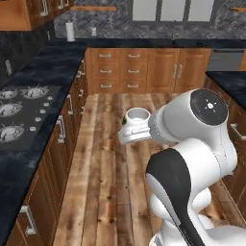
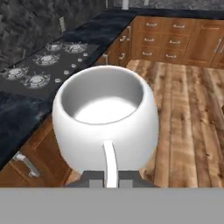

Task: There is a tray on the dining counter. Grab the cup, mug, and pitcher and place them on the tray. The pitcher may be placed next to the tray if it cannot fit the tray.

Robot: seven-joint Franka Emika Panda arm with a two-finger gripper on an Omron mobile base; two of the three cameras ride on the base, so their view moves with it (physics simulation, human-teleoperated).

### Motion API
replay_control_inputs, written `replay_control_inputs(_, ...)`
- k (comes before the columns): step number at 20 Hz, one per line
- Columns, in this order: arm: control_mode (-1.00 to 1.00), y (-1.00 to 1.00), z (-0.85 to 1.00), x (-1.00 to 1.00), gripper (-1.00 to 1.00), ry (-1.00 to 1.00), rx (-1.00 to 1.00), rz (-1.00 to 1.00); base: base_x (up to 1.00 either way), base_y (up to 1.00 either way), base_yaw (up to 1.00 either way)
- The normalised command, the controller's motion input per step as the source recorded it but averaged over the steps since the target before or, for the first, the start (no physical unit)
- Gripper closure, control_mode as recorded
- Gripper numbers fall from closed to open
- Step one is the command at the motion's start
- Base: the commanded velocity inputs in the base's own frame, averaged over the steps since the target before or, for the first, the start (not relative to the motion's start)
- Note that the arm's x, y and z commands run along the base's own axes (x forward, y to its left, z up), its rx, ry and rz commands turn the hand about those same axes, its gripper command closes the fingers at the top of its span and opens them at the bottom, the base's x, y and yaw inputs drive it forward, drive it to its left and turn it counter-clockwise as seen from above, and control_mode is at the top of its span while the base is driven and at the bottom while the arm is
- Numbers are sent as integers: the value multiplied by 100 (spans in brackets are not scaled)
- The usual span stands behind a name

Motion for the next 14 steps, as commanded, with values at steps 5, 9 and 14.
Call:
replay_control_inputs(5, 100, 0, 0, 0, 100, 0, 0, 0, -3, -50, -78)
replay_control_inputs(9, 100, 0, 0, 0, 100, 0, 0, 0, -5, -52, -74)
replay_control_inputs(14, 100, 0, 0, 0, 100, 0, 0, 0, -8, -49, -73)
